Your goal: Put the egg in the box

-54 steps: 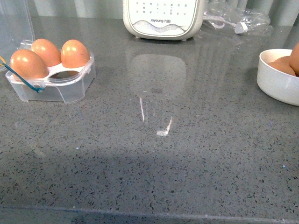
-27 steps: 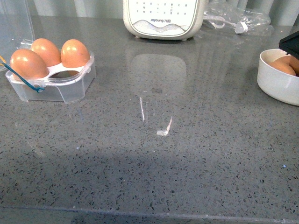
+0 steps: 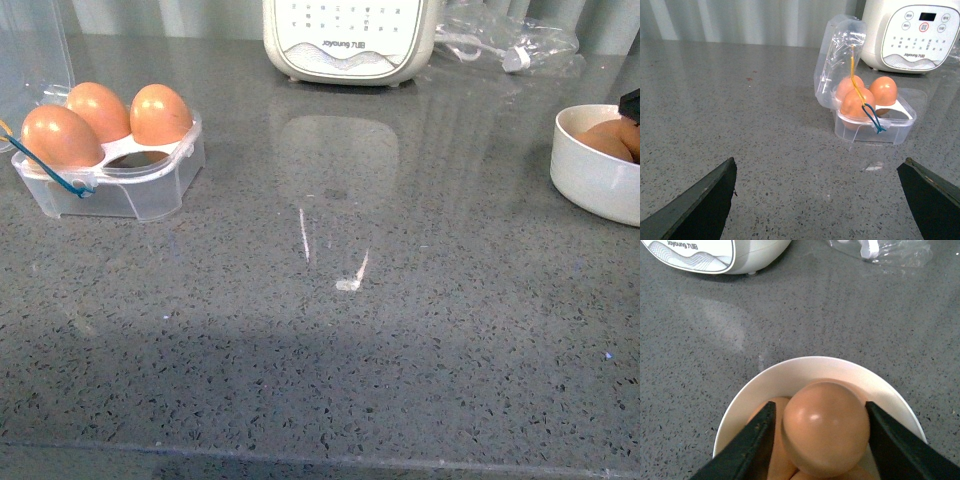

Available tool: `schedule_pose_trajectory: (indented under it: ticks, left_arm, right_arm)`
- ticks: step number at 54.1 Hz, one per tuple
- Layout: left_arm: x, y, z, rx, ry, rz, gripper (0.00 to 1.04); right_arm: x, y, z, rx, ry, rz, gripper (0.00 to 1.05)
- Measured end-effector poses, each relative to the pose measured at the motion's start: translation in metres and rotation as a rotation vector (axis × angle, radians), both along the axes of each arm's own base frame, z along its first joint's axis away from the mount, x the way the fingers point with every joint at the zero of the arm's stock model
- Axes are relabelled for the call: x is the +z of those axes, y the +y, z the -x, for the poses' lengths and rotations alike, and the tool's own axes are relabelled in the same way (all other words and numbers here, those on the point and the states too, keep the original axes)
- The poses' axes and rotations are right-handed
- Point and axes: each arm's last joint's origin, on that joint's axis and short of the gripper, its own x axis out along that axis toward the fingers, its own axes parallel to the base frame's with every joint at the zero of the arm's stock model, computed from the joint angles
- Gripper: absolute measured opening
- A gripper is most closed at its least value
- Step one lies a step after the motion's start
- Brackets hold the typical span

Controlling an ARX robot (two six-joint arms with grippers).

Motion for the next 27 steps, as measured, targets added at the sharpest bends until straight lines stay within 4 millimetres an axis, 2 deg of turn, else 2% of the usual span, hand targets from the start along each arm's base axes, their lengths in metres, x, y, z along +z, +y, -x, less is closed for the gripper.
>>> schedule_pose_trajectory:
  ticks: [3,5,19,24,27]
  left_arm:
    - [0.000,0.000,0.000,0.000,0.000,0.000,0.98]
    - [0.000,0.000,0.000,0.000,0.000,0.000,0.98]
    - [0.000,0.000,0.000,0.000,0.000,0.000,0.98]
    - [0.000,0.000,0.000,0.000,0.000,0.000,0.98]
    - [0.000,0.000,0.000,0.000,0.000,0.000,0.98]
  right_arm:
    - [0.003,0.000,-0.001,0.006,-0.004,-0.010,0.44]
    - [0.005,0.001,-0.001,0.011,-0.010,-0.016,0.42]
    - [0.034,0.015,0.001,0.124,-0.079,-0.113,0.42]
    - [0.053,0.031,-0.004,0.220,-0.113,-0.186,0.41]
    - [0.062,0.050,-0.011,0.313,-0.131,-0.225,0.41]
